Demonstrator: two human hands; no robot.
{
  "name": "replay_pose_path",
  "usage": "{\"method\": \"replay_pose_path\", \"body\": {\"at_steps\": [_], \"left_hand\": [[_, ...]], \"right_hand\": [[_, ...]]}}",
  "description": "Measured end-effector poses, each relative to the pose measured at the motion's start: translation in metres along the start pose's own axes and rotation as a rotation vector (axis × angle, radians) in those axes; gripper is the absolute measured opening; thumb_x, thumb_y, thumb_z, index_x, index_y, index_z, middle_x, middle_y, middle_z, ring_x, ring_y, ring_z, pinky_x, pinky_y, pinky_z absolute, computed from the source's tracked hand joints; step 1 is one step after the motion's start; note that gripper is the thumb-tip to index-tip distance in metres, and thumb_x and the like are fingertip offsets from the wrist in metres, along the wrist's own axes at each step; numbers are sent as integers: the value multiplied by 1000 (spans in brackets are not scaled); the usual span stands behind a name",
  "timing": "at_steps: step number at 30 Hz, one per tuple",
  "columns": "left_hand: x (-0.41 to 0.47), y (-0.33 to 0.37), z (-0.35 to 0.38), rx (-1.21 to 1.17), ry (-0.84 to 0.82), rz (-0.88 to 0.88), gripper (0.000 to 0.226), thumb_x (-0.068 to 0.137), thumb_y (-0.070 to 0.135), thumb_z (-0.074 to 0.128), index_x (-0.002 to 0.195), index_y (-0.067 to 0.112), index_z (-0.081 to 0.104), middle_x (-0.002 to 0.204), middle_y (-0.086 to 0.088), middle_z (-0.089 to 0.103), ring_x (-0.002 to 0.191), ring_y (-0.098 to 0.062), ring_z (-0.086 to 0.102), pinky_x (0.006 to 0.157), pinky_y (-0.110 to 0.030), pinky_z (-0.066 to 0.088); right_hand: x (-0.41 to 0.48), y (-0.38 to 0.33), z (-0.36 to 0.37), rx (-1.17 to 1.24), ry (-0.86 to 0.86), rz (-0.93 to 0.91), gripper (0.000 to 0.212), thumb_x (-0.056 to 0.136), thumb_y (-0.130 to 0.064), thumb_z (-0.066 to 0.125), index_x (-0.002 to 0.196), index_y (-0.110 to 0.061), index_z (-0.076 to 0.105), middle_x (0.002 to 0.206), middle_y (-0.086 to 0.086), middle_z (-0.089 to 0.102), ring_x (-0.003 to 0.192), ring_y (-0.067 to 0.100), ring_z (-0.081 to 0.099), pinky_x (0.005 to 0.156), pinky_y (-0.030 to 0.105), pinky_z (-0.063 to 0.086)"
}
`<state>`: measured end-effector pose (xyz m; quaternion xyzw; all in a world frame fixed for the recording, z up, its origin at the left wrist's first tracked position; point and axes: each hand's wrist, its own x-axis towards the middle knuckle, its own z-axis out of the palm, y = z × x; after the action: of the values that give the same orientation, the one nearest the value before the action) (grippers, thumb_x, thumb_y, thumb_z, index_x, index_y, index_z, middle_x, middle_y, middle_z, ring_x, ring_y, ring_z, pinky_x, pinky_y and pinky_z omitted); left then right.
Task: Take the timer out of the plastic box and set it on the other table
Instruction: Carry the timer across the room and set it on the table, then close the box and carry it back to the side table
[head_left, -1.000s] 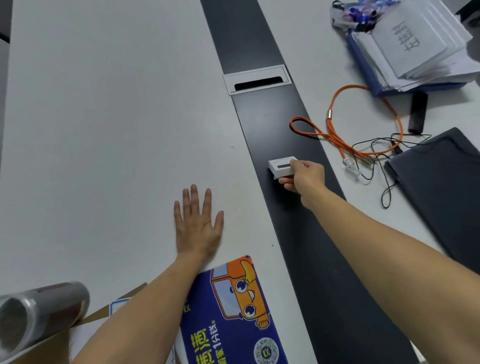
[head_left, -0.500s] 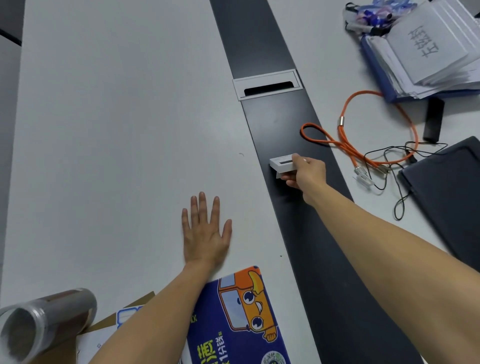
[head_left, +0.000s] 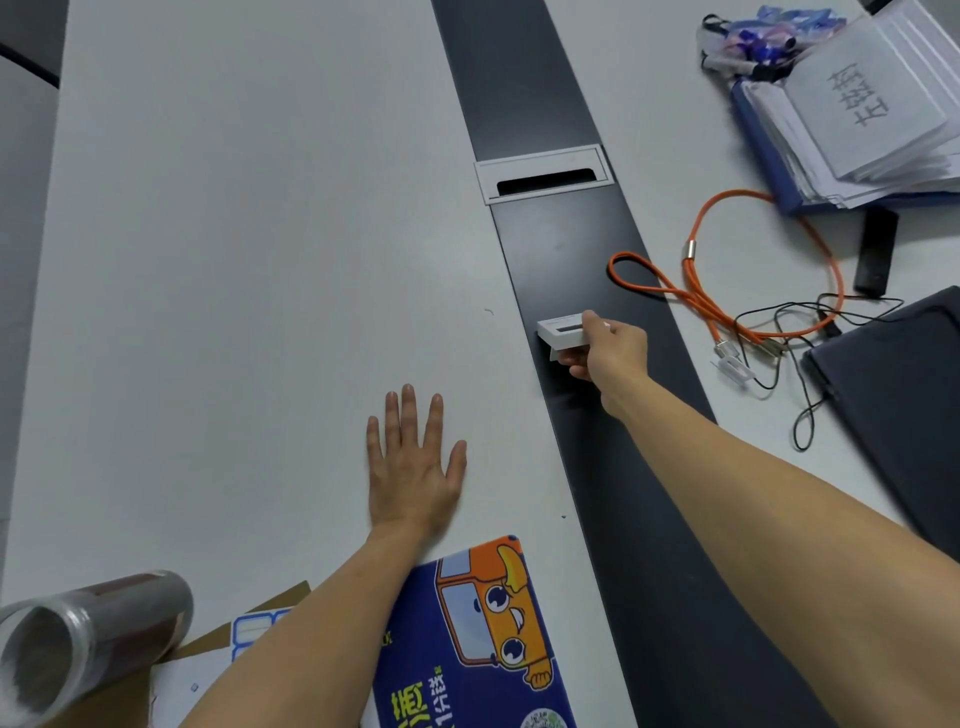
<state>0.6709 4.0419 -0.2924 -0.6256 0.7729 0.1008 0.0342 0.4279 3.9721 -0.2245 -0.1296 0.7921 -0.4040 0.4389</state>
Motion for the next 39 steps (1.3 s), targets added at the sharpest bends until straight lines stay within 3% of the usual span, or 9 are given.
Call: {"method": "replay_pose_path", "body": {"at_steps": [8,12,14,16,19,23,26,28,39], "left_hand": [[0,-1,1,-4,-8,13,67,97,55,16,155,25,5,164,-8,-4,151,-24,-9,121,-46,-4],[1,-1,-11,23,-159,33,68,98,55,13,154,24,-8,162,-8,-17,149,-26,-19,121,-47,-10],[6,-1,-27,46,-285,53,69,99,53,17,155,22,-8,162,-10,-18,149,-28,-18,121,-48,-6],[11,-1,-56,57,-411,57,66,99,46,28,155,17,7,163,-14,-4,151,-32,-1,119,-48,11],[11,0,-105,-13,-506,38,48,99,36,38,142,14,41,148,-13,41,133,-31,41,103,-43,37],[-12,-8,-172,-42,-420,25,47,99,37,43,142,18,43,145,-9,47,128,-29,48,101,-40,41],[-29,-22,-220,-16,-319,0,47,99,38,44,141,19,44,143,-9,47,126,-29,50,99,-40,41],[-41,-36,-252,1,-250,-22,46,99,38,44,141,20,45,142,-9,49,124,-29,51,98,-39,42],[-145,-153,-391,58,11,-239,46,98,37,47,140,19,47,140,-10,52,125,-30,50,100,-39,42]], "right_hand": [[-12,16,-14,-121,50,-10,45,101,-52,37,115,-15,57,93,10,71,76,24,72,68,35,62],[-25,34,-39,-330,55,-73,35,101,-43,45,114,-14,58,86,6,69,74,18,70,82,42,60],[-37,37,-52,-489,17,-152,34,99,-39,50,117,-13,61,94,5,70,85,21,70,87,45,58],[-56,29,-61,-644,-32,-243,33,98,-36,52,119,-12,62,105,5,70,96,24,67,89,43,55],[-84,7,-61,-846,-111,-368,30,99,-34,50,111,-10,65,102,8,68,94,26,65,79,37,52],[-128,-36,-52,-1087,-190,-540,24,96,-29,48,86,-11,61,81,6,61,74,25,58,53,27,38],[-158,-66,-42,-1180,-189,-678,28,95,-30,48,106,-9,64,98,10,66,89,30,62,70,34,49],[-178,-85,-32,-1225,-170,-792,32,96,-30,48,117,-10,61,112,11,65,101,31,61,79,36,48],[-318,-163,68,-1252,-177,-1273,32,94,-26,49,118,-9,62,115,11,65,101,32,63,85,39,51]]}}
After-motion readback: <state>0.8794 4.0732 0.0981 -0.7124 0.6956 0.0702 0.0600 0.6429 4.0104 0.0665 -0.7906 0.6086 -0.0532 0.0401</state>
